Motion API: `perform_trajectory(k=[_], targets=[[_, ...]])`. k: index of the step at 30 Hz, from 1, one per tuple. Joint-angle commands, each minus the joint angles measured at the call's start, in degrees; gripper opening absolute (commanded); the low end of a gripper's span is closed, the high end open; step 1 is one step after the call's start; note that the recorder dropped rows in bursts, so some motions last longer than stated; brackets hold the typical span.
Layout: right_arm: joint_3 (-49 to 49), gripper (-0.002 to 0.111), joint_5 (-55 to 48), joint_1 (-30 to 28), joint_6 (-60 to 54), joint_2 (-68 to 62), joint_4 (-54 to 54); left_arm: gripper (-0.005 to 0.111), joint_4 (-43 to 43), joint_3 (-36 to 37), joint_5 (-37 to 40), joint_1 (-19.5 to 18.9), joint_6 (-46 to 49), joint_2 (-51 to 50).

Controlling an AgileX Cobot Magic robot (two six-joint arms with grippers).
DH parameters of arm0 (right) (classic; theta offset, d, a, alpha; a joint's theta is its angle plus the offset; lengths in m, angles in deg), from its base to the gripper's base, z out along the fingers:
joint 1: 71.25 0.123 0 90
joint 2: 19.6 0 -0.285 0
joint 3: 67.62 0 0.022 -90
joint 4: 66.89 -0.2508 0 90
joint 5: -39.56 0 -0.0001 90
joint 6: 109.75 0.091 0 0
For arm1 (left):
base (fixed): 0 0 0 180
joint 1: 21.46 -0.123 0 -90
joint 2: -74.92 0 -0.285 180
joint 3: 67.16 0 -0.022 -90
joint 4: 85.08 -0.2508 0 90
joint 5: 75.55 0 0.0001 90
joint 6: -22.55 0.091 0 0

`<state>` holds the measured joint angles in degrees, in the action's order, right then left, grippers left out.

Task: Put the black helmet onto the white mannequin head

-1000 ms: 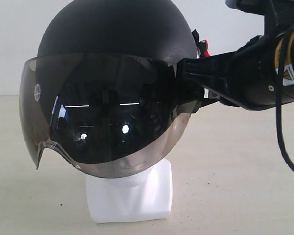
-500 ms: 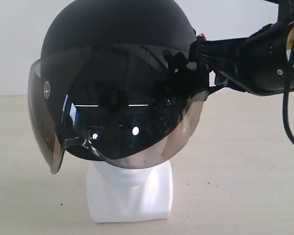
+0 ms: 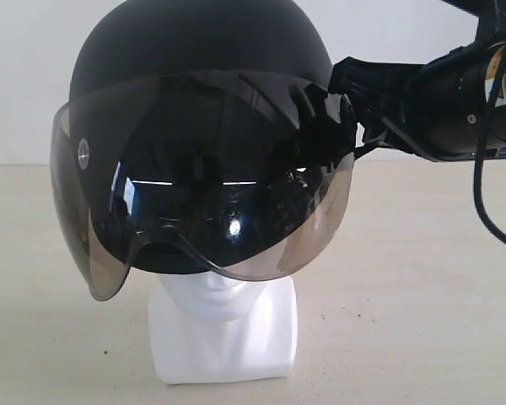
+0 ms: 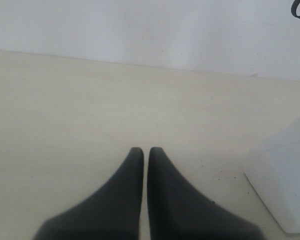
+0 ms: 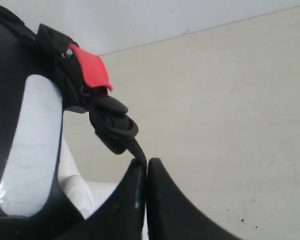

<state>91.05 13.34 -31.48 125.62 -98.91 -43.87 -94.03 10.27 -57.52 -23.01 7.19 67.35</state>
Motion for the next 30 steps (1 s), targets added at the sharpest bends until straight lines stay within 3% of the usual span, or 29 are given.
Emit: perform_trajectory(k=[1, 30], targets=[[-1.4, 0.0, -10.4, -2.1, -3.1, -2.4, 6.3, 0.005, 0.0, -0.2, -0.5, -0.2, 0.1, -0.2], [-1.4, 0.0, -8.6, -2.1, -2.6, -5.7, 4.7, 0.005, 0.0, -0.2, -0.5, -0.2, 0.1, -0.2]])
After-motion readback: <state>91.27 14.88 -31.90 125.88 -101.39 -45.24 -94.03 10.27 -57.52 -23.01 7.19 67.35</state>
